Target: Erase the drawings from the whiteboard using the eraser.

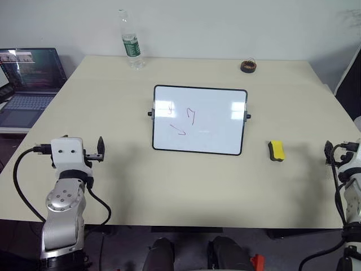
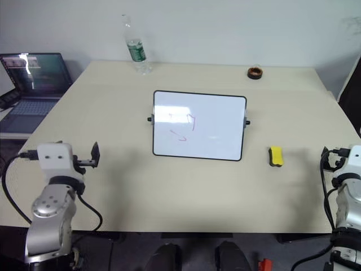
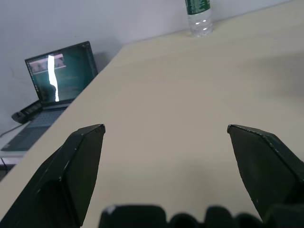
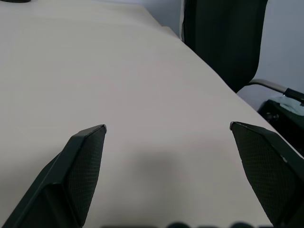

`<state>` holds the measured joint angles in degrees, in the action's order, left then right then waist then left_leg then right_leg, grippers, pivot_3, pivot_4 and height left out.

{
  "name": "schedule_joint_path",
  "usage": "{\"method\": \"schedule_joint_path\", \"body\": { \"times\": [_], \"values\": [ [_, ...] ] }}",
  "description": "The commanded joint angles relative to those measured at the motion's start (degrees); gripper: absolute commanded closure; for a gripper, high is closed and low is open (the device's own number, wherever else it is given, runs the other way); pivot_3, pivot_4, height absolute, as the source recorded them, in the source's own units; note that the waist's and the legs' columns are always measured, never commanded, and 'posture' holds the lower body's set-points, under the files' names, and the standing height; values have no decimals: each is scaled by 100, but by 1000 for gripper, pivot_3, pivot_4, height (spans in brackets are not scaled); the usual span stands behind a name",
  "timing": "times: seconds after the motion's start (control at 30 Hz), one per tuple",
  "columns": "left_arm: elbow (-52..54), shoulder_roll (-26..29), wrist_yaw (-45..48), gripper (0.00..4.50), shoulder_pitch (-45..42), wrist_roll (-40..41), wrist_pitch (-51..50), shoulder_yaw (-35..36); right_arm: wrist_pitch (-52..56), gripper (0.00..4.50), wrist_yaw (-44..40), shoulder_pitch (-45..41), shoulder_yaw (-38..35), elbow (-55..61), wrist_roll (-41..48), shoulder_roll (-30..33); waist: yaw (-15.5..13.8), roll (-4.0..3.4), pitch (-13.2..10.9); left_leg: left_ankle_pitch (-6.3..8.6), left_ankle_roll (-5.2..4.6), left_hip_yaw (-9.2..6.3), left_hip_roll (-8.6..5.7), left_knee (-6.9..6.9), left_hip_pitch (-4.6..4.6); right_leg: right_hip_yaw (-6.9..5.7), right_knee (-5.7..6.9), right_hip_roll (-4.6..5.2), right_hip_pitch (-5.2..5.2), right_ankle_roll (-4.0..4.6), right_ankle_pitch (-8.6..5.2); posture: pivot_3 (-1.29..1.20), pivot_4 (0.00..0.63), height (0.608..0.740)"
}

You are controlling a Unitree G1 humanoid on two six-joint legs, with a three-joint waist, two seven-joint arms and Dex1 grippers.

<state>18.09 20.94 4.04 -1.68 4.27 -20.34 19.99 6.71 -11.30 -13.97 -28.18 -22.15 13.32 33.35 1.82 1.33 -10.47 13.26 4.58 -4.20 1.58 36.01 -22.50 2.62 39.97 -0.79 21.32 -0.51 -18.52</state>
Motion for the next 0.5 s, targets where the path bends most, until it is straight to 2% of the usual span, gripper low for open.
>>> {"method": "schedule_joint_path", "body": {
  "times": [0.03, 0.23, 0.33, 0.4, 0.5],
  "values": [
    [211, -110, -63, 0, -163, 18, 79, -89, 205, 15, 9, -225, -30, 215, 62, 166, -1, 0, 0, 0, 0, 0, 0, 0, 0, 0, 0, -1, 0, 0, 0, 0, 150, 740],
    [305, -195, -43, 0, -323, -8, 66, -250, 654, 15, -156, -247, 26, 697, 209, 136, 0, 0, 0, 0, 0, 1, 2, -2, -3, 0, -1, -1, 2, 0, 0, 0, 150, 740],
    [544, 211, 935, 0, -608, 474, 174, -555, 1426, 15, -303, -114, 91, 1794, 641, 28, -5, -1, -1, 0, 1, 0, 1, -2, -5, -1, 1, -1, 4, 0, 0, 0, 150, 740],
    [705, 434, 1610, 0, -732, 934, 234, -677, 2254, 15, -255, 0, 194, 2380, 907, -44, -8, -1, 0, -1, 2, -3, 2, -2, -6, -4, 1, -2, 4, 0, 0, 0, 150, 740],
    [709, 809, 2415, 0, -849, 1354, 122, -848, 2954, 15, -90, 151, 257, 3191, 1246, -265, -3, -2, 1, -1, 2, -3, 2, -1, -6, -4, -2, -2, 2, 0, 0, 0, 150, 740]
  ]
}}
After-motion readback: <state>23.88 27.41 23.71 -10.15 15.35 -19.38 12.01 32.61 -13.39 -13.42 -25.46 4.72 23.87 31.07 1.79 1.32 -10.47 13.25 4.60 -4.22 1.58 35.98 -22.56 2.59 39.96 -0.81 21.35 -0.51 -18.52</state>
